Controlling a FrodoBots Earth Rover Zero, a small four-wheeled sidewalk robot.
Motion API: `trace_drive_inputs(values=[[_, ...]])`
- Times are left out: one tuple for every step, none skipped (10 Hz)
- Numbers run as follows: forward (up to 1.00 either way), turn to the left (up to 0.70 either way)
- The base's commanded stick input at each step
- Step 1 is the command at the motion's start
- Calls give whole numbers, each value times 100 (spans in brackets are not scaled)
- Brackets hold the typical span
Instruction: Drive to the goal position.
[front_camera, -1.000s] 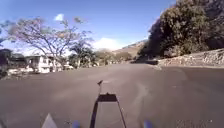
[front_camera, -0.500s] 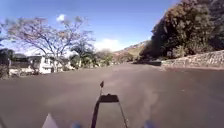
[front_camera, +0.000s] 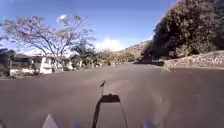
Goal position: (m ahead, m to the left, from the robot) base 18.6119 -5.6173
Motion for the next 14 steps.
trace_drive_inputs(values=[[70, -35], [70, -35], [70, -35], [70, -35], [70, -35], [70, -35], [70, -35], [70, -35], [70, -35], [70, -35], [70, -35], [70, -35], [70, -35], [70, -35]])
